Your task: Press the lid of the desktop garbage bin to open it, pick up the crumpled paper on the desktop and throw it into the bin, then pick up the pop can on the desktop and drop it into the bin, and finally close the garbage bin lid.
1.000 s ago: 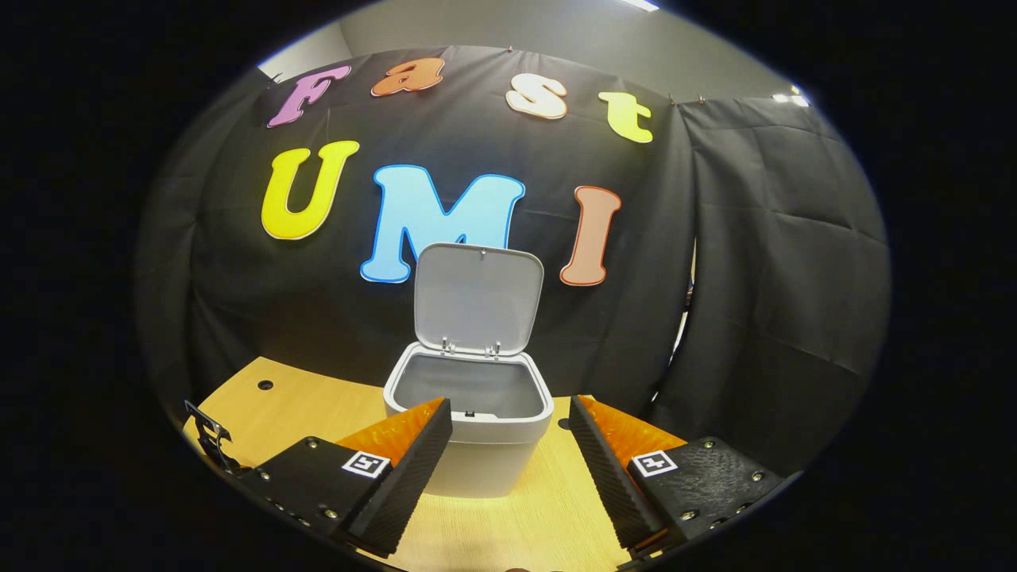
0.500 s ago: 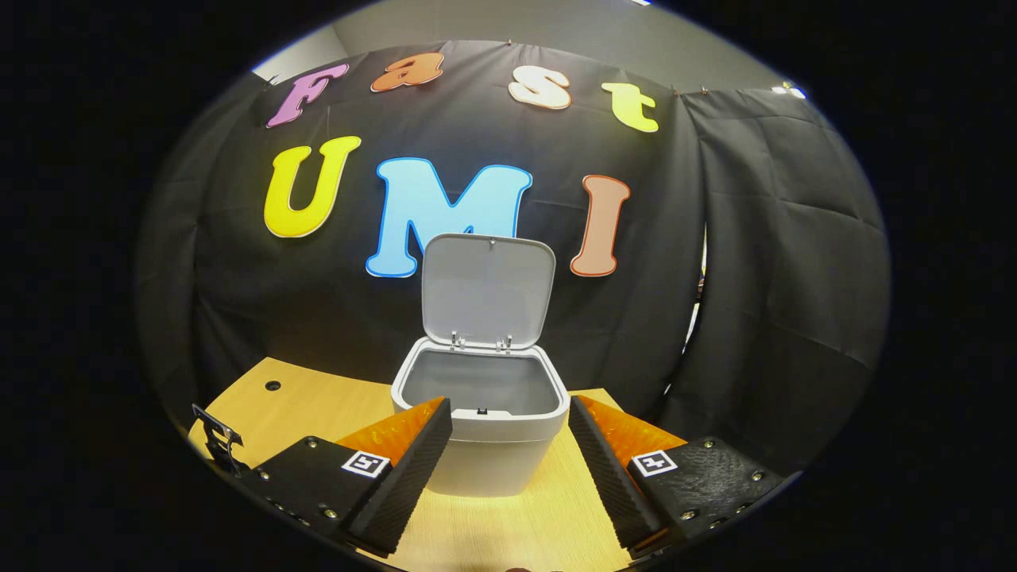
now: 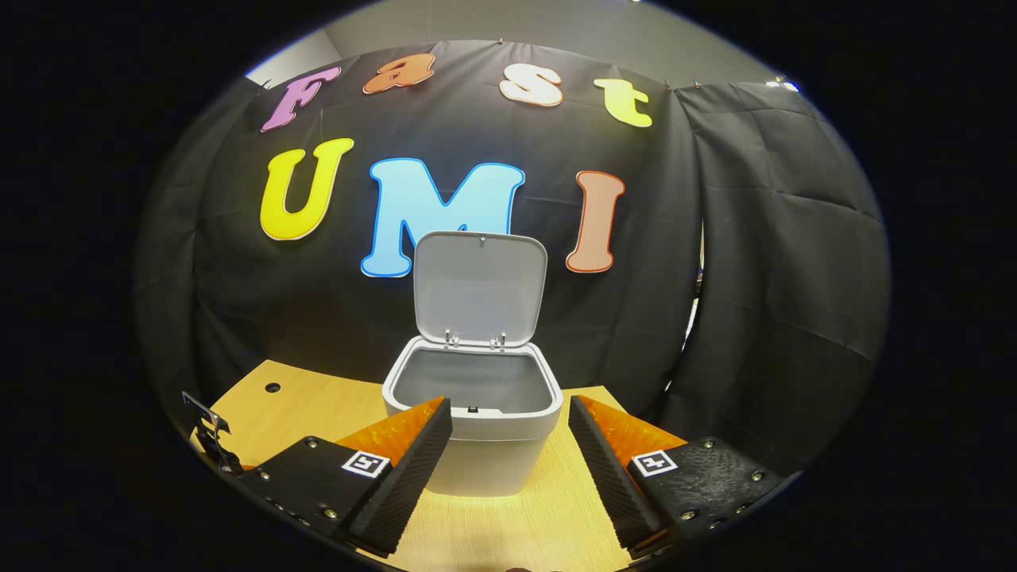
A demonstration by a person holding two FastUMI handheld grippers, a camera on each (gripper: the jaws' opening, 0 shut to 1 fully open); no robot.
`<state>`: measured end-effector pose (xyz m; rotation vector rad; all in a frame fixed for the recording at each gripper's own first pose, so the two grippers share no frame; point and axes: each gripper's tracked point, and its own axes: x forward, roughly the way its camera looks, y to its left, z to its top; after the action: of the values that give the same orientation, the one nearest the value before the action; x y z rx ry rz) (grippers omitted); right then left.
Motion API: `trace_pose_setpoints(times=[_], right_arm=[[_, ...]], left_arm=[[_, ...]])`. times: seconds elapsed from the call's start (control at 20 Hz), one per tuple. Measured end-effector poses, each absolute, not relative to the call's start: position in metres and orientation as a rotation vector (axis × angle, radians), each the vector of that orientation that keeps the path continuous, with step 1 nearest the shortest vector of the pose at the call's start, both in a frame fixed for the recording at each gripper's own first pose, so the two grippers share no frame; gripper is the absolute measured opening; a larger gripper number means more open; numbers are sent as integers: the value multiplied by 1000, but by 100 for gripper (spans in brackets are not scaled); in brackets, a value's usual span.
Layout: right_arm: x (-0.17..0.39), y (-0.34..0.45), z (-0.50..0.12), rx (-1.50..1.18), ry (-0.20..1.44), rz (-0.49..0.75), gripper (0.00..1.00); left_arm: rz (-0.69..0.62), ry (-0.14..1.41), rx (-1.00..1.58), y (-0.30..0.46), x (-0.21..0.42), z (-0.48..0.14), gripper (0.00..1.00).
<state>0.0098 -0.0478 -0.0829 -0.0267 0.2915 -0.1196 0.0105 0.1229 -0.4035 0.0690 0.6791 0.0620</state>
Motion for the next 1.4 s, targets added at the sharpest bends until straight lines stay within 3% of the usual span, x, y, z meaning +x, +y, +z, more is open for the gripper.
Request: trace_pose_setpoints(times=[0.55, 0.95, 1.4], right_arm=[[-1, -67, -87, 9, 279, -129, 95], [-18, -101, -84, 24, 261, -187, 95], [-44, -140, -88, 79, 259, -281, 95]], left_arm=[[-47, 412, 73, 67, 84, -268, 27], [-194, 251, 79, -20, 122, -178, 27], [-374, 157, 86, -144, 147, -117, 26]])
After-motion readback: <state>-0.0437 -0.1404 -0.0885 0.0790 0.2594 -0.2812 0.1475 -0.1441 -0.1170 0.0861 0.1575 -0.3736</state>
